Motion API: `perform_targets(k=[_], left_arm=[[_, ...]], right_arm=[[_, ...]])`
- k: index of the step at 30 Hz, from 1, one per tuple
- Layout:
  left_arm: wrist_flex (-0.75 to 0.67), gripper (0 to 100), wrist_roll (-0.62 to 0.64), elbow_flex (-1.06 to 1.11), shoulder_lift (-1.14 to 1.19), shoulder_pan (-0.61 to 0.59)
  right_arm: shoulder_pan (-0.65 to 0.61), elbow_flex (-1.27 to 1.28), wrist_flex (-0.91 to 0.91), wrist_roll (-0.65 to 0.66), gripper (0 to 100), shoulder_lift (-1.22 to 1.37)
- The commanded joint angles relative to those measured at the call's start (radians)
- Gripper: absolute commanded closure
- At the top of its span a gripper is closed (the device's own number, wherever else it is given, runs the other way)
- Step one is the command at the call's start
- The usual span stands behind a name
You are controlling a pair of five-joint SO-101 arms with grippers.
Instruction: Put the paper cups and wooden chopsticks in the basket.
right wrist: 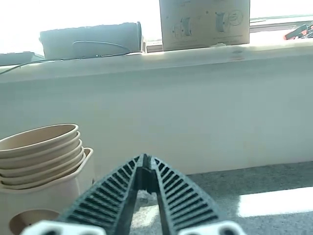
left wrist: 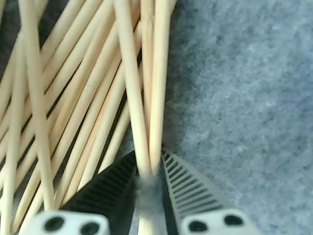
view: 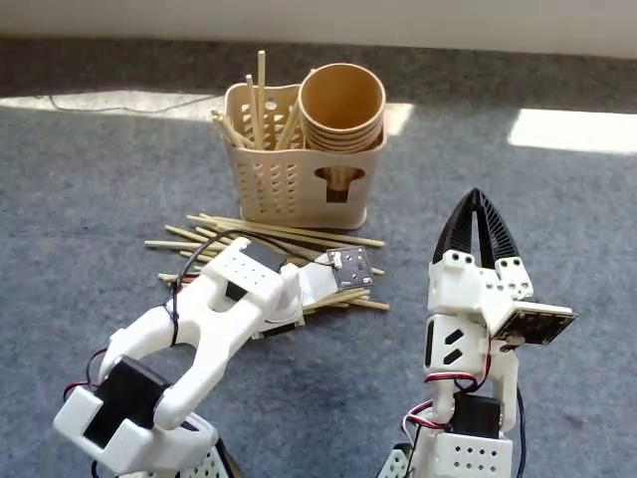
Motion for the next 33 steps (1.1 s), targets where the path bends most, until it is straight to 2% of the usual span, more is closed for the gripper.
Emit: perform_targets(k=[1, 7, 18, 33], left_arm=[[-0.003, 97, -0.008, -0.031, -0.008, -0.002], [0.02, 87, -0.002, -0.033, -0.008, -0.024], [0.137, 98, -0.008, -0.127, -0.008, -0.042], [0.141, 99, -0.002, -0.13, -0.01, -0.045]], right_arm=[[0.005, 0.108, -0.005, 0.008, 99.2, -0.018], [0.005, 0.108, -0.005, 0.008, 99.2, -0.018], [0.005, 0.108, -0.005, 0.009, 99.2, -0.018], [0.005, 0.108, -0.005, 0.009, 99.2, -0.018]])
